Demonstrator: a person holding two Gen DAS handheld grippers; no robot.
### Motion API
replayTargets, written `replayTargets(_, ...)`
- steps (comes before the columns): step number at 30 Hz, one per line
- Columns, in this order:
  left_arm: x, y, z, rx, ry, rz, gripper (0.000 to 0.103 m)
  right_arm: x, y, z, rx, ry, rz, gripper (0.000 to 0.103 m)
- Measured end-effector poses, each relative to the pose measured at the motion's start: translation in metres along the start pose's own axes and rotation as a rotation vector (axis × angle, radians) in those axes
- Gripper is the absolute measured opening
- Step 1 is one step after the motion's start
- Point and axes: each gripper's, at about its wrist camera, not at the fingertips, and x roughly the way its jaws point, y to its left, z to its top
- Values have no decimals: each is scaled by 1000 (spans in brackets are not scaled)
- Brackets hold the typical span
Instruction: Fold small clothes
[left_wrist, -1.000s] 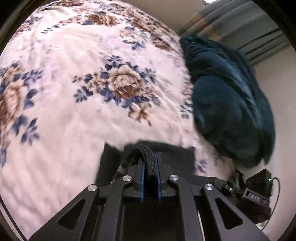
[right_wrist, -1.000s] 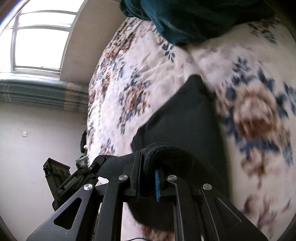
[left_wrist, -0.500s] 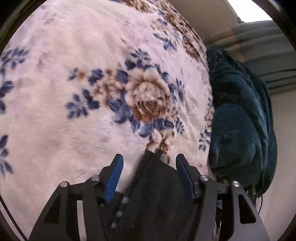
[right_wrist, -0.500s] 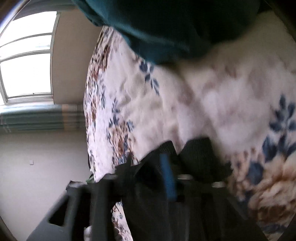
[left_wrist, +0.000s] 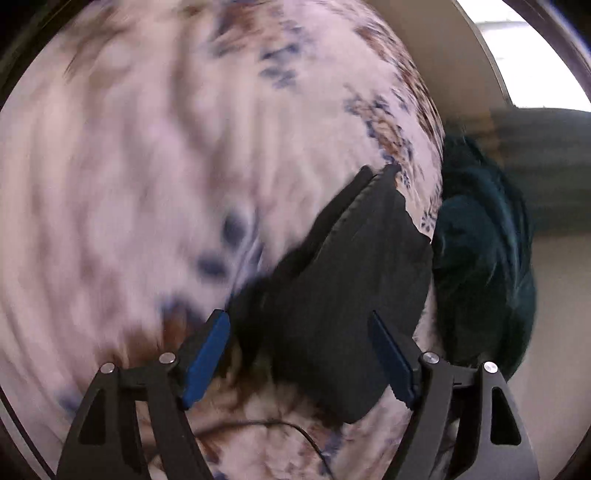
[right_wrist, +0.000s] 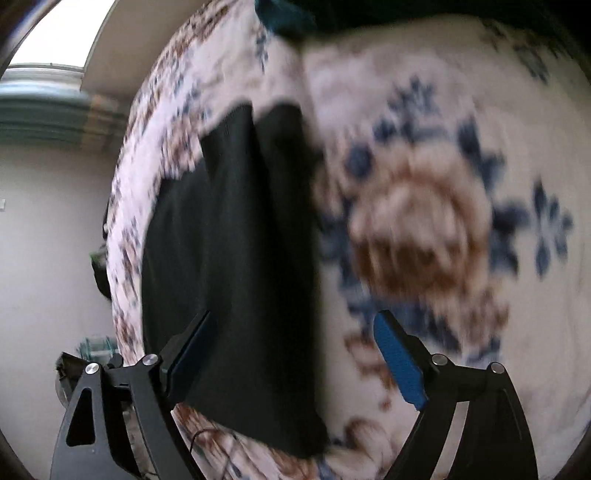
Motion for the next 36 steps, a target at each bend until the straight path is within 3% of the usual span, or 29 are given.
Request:
replayTargets(1, 5, 3, -7, -22, 2, -9, 76, 3, -4, -9, 15, 15, 15, 99)
replayTargets(6, 45, -2, -21, -55, 32, -79, 76, 26, -30, -64, 153, 83, 118, 100)
replayTargets(10, 82, -2, -4, -77, 65, -46, 76, 46, -42, -106, 257, 127, 197, 100)
replayTargets(12, 87, 1, 1, -107, 54, -66, 81, 60, -45, -121, 295, 145, 246, 103)
replayTargets(16, 87, -3, 2, -167, 9, -46, 81, 80, -53, -128, 382, 106, 336, 103)
replayTargets(19, 82, -6, -3, -201, -34, -26, 76, 85, -54, -130, 436, 85, 348, 103)
replayTargets(22, 74, -9, -7, -196, -39, -6, 75, 74, -52, -146, 509, 69, 366, 103)
replayTargets(24, 74, -6, -7, -183, -29, -13, 75, 63, -52, -169, 498, 55, 319, 103)
replayTargets(27, 80, 0, 0, -177, -10, -25, 76, 76, -62, -189, 592, 62, 391, 103)
replayTargets(32, 82, -2, 3, -172, -24, -15, 75, 98, -67, -167, 680, -114, 516, 103)
replayTargets(34, 76, -5, 2, -145, -61, -13, 51, 101, -64, -162, 696, -139, 497, 103)
replayTargets(35, 72, -8, 2, -116, -80, -12, 43, 100, -62, -161, 691, -148, 487, 101)
replayTargets(36, 69, -11, 3, -100, -89, -18, 32, 99, -56, -161, 676, -164, 468, 92)
